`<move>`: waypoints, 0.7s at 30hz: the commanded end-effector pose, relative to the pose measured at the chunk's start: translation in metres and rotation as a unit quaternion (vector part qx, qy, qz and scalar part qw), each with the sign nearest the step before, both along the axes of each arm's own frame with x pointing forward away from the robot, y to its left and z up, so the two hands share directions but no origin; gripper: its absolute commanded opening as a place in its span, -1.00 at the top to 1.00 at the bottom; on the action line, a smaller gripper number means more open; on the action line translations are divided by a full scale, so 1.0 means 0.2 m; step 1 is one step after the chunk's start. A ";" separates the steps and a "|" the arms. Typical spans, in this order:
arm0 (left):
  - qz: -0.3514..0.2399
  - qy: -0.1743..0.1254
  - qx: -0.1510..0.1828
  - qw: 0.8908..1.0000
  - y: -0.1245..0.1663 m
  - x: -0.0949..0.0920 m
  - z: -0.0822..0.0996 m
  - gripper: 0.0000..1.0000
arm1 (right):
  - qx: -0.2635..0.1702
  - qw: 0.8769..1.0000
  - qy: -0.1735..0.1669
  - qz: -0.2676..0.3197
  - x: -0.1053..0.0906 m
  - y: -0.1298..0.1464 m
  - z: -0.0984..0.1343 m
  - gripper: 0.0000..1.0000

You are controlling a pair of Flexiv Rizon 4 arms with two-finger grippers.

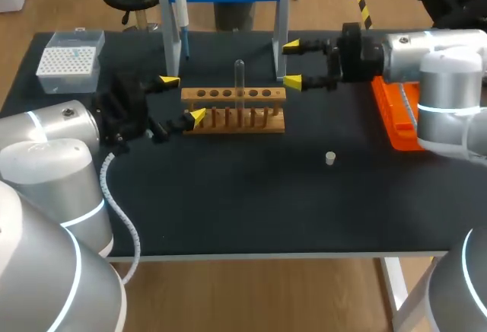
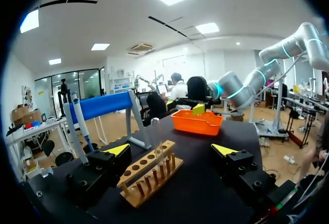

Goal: Invert the test tube, pick up the pipette, mount the tip to pipette, aspirate from beaker and dispense into the tube, eject the tip, return the pipette, and cap with the stopper.

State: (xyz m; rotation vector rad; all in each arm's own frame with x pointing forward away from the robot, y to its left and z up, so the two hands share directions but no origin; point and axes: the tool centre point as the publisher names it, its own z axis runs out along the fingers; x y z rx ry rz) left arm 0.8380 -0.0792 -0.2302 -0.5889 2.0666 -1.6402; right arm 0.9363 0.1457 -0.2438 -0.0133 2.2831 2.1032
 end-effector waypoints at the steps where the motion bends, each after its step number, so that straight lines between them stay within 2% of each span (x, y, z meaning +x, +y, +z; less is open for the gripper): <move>1: 0.002 -0.002 -0.002 1.000 0.00 -0.01 0.00 -1.00 | 0.004 0.999 0.004 0.033 0.02 0.04 -0.04 -1.00; 9: 0.002 -0.002 -0.002 1.000 0.00 -0.01 0.00 -1.00 | 0.001 1.000 0.004 0.016 -0.01 0.13 -0.10 -1.00; 21: 0.002 -0.002 -0.002 1.000 0.00 -0.01 0.00 -1.00 | 0.012 1.000 0.010 0.011 -0.02 0.26 -0.12 -1.00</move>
